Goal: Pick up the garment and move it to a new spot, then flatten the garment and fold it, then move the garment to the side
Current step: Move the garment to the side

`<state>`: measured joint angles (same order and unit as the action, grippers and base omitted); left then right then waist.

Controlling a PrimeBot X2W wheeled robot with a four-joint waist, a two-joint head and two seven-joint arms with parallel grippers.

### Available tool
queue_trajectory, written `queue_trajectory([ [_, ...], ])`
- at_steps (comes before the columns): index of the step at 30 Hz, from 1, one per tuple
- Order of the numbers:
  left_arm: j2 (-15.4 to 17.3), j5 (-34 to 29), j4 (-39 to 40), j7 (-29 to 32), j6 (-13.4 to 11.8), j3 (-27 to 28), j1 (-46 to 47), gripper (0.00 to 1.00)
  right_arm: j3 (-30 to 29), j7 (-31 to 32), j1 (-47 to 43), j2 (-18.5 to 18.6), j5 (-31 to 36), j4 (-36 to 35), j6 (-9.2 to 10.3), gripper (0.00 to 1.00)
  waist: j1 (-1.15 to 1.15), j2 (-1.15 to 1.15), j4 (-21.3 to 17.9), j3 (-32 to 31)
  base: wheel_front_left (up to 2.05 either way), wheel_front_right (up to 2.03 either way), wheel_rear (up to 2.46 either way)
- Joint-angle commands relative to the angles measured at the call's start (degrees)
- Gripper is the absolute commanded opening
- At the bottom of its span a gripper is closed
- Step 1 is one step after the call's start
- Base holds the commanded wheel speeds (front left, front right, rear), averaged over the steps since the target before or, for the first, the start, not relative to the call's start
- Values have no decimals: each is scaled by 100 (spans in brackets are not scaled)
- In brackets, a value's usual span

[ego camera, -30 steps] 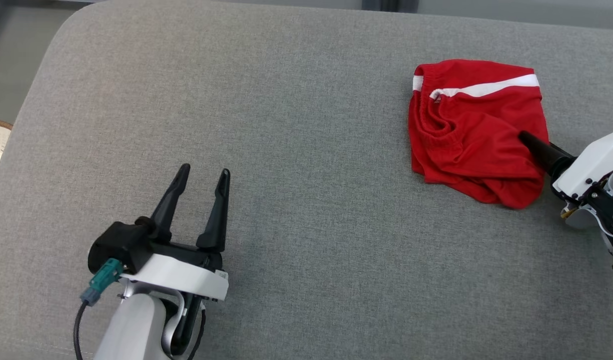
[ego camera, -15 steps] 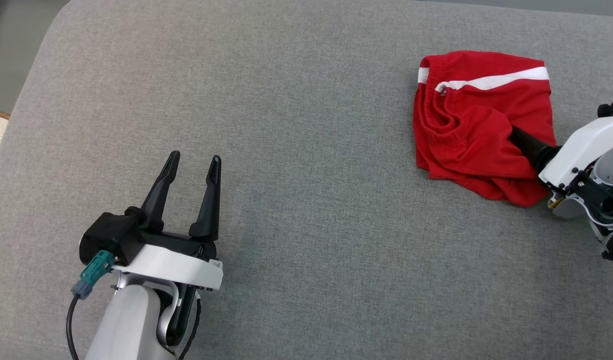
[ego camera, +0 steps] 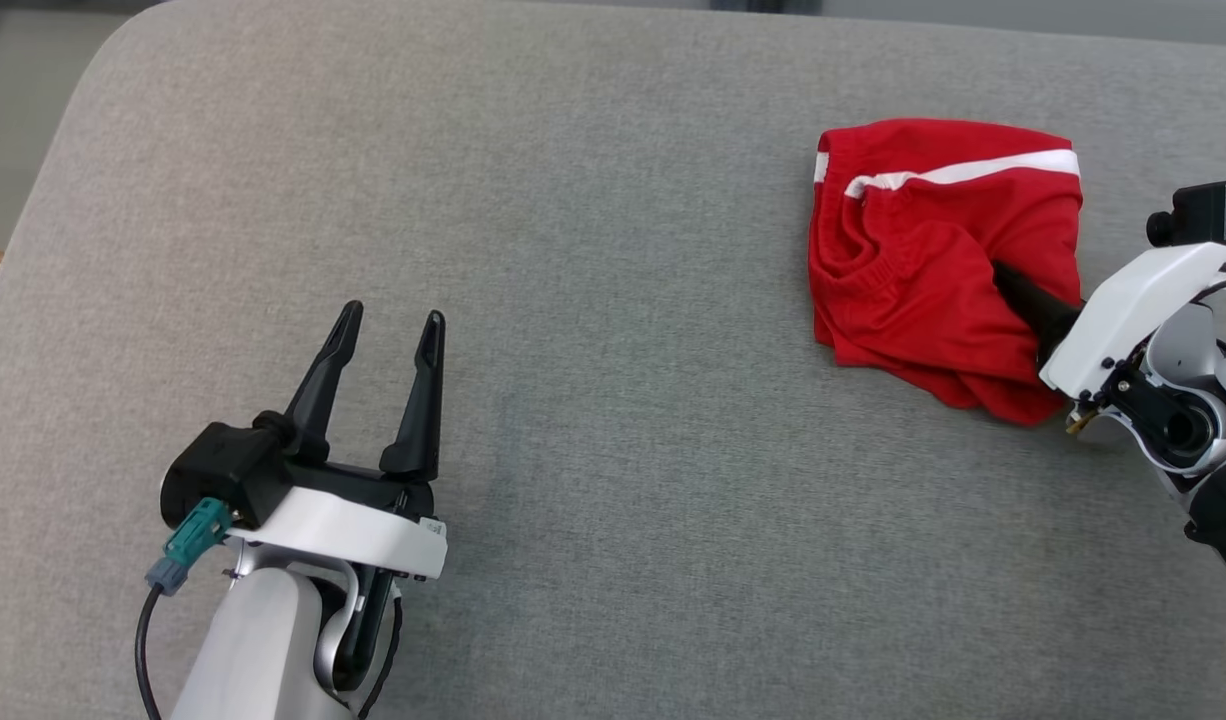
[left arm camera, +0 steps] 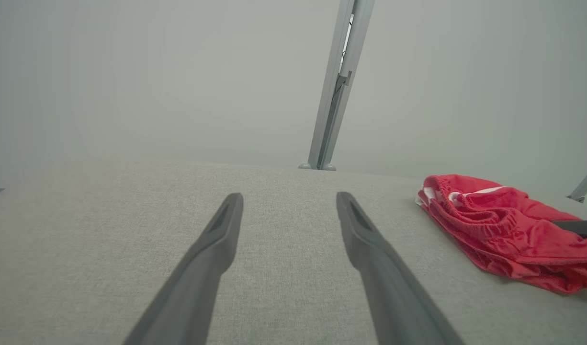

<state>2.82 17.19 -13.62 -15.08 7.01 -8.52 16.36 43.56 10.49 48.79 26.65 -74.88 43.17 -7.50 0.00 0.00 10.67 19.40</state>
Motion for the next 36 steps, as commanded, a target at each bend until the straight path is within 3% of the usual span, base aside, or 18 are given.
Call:
queue_trajectory([
  [1, 23, -14, -7, -4, 14, 55, -50, 100, 103, -66, 10, 108, -13, -40, 3, 0, 0, 0, -108, -103, 0, 0, 0],
  [6, 24, 58, -36, -4, 20, 39, -107, 100, 442, -39, -22, 330, 37, -243, 3, 0, 0, 0, -295, -273, 0, 0, 0],
  [13, 26, 198, -51, -4, -25, -162, -153, 100, 988, 9, 42, 954, 50, -782, 3, 0, 0, 0, -702, -494, 0, 0, 0],
  [18, 32, -155, 9, -4, -59, -361, -93, 100, 1271, 35, 218, 1392, 141, -1085, 3, 0, 0, 0, -1007, -486, 0, 0, 0],
  [29, 26, -149, 13, -4, -96, -423, -107, 100, 1393, -115, 349, 2342, -21, -1582, 3, 0, 0, 0, -1439, -424, 0, 0, 0],
  [36, 26, -223, -15, -4, -72, -374, -82, 100, 1349, -270, 244, 2714, 18, -1330, 3, 0, 0, 0, -1549, -329, 0, 0, 0],
])
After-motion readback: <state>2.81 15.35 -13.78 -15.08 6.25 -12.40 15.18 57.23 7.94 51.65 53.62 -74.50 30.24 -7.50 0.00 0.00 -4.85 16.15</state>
